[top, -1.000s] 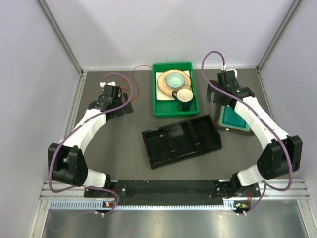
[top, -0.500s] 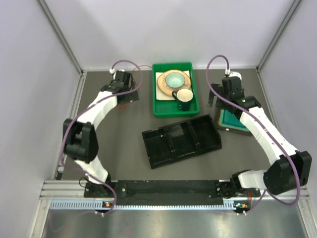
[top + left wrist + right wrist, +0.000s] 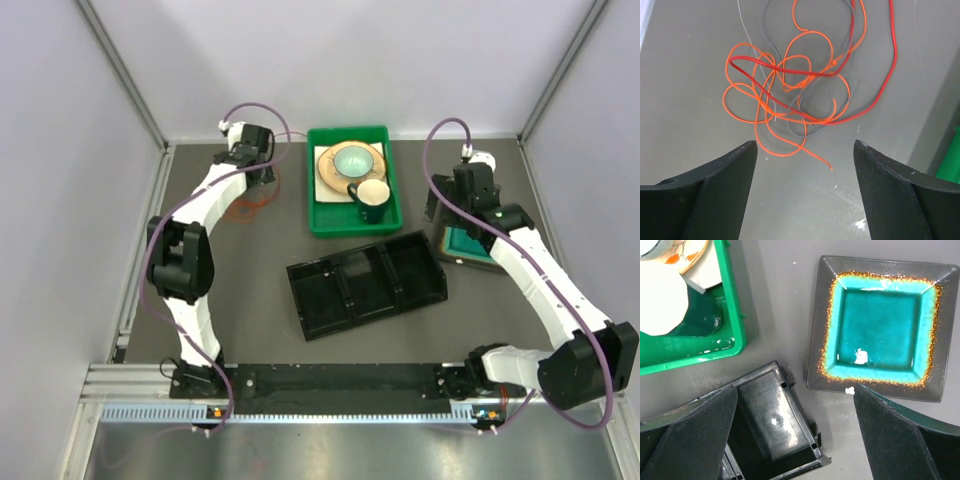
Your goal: Untangle the cables
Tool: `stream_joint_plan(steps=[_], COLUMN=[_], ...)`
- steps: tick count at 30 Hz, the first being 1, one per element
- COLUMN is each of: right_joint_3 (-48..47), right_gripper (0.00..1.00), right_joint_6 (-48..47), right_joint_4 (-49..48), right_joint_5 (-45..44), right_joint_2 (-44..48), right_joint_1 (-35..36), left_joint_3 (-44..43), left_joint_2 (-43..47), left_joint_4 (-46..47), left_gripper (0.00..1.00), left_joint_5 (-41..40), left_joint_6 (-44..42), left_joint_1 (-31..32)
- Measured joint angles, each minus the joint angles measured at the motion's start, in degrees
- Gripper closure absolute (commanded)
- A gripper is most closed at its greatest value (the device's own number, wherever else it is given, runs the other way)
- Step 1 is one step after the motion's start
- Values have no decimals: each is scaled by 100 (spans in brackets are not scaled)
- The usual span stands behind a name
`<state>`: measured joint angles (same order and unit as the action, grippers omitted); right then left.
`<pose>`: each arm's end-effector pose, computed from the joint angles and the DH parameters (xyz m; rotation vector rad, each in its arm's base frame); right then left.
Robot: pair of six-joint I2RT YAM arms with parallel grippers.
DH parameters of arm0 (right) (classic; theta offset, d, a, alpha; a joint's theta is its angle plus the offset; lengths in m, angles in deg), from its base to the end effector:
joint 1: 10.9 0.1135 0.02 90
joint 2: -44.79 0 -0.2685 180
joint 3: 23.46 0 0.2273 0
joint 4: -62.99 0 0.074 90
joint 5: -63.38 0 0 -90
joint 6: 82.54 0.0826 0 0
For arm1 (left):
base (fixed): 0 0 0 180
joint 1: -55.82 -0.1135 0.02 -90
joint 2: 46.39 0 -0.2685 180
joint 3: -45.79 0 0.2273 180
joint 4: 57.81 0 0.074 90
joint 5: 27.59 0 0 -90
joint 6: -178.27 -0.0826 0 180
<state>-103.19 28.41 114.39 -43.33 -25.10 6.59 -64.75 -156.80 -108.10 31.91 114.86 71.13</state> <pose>0.2610 0.0574 0.3029 0.2169 2.2490 0.0212 0.4296 -0.0741 0.2542 -0.4521 2.2661 0.2875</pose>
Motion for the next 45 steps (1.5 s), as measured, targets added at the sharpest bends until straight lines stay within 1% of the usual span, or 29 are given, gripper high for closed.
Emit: stream_joint_plan(steps=[3,8,14,17,18,19,21,26,30,32,34,39,40,41,42,43,44,45], right_joint_3=[0,0,9,70,103,133,160,170,170,177,212,378,378,378,378,378,378,378], right_gripper=[1,1,1,1,1,1,1,1,1,1,2,2,2,2,2,2,2,2], right_joint_6=[66,83,168,195,210,221,227,227,269,313,354,455,470,479,483,490,507,516], right_joint_4=[13,35,61,68,76,83,96,101,96,72,-9,-229,-258,-291,-315,-358,-385,-393], right_joint_5=[-7,50,153,186,192,203,225,356,387,396,426,627,658,699,728,761,791,811], right_joint_2=[-7,-26,-26,-13,-4,4,9,9,9,11,33,149,149,146,146,144,138,133], right_joint_1=[0,0,0,0,0,0,0,0,0,0,0,0,0,0,0,0,0,0], left_joint_3=[184,525,538,535,535,531,490,407,483,796,1097,1266,1290,1327,1364,1416,1445,1449], left_joint_2=[0,-33,-289,-520,-584,-643,-793,-949,-787,-433,52,1147,1370,1580,1729,1880,1971,1993], left_joint_4=[262,719,1469,1770,1821,1858,1917,1978,2011,2055,2017,2017,2061,2109,2157,2240,2295,2323], left_gripper=[16,17,19,26,52,73,100,100,100,100,100,100,99,87,66,26,13,4], left_joint_5=[317,848,1316,1521,1572,1606,1659,1786,1893,1862,1646,1344,1329,1305,1276,1202,1095,973], left_joint_6=[402,1003,1425,1484,1502,1510,1530,1285,1073,833,527,-46,-120,-170,-210,-249,-273,-275], left_joint_1=[-295,-789,-868,-863,-863,-863,-866,-870,-850,-800,-645,-20,83,144,162,160,136,109])
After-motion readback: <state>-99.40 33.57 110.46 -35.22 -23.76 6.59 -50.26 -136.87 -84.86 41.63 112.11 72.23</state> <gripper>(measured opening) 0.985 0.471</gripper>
